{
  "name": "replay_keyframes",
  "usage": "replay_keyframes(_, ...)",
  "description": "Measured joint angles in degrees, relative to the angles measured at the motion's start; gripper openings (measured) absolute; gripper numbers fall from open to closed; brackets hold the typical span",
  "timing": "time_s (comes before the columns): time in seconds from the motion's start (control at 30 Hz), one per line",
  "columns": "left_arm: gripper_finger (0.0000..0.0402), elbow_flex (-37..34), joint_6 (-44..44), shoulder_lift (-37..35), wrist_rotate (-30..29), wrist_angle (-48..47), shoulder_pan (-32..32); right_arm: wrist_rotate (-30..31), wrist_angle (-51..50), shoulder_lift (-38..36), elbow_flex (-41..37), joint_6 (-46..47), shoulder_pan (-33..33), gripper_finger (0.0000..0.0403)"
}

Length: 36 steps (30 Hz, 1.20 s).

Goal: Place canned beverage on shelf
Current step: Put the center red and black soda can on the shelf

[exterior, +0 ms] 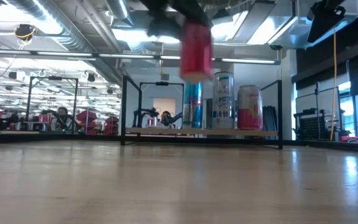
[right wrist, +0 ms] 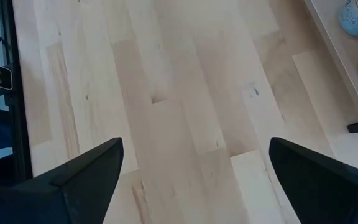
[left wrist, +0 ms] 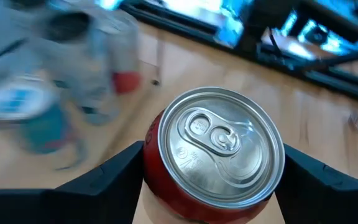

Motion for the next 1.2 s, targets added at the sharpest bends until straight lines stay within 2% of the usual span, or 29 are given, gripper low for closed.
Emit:
replay_keyframes(0.17,0.0273,0.0,-0.1,-6.7,-3.4,-7.6,4.4,2.2,0.1,0.0,0.0,0.0,0.0,0.0390)
replay_keyframes(0.33,0.0274,0.0,0.6,-7.5,-0.7,-7.8,12.1,4.0,0.1,0.0,0.0,-0.2,0.0,0.0390)
replay_keyframes(0.57,0.0274,0.0,2.1,-3.3,2.7,-7.1,22.0,5.1,0.1,0.0,0.0,-1.0,0.0,0.0390)
replay_keyframes(0.73,0.0274,0.0,4.2,1.1,7.6,-5.4,26.7,5.4,0.1,0.0,0.0,-1.0,0.0,0.0390)
replay_keyframes(0.97,0.0274,0.0,4.5,6.3,9.4,-2.8,29.3,5.4,0.1,0.0,0.0,-0.9,0.0,0.0390)
replay_keyframes(1.2,0.0274,0.0,4.7,8.2,9.6,-2.1,31.2,6.5,0.1,0.0,0.0,-0.9,0.0,0.0390)
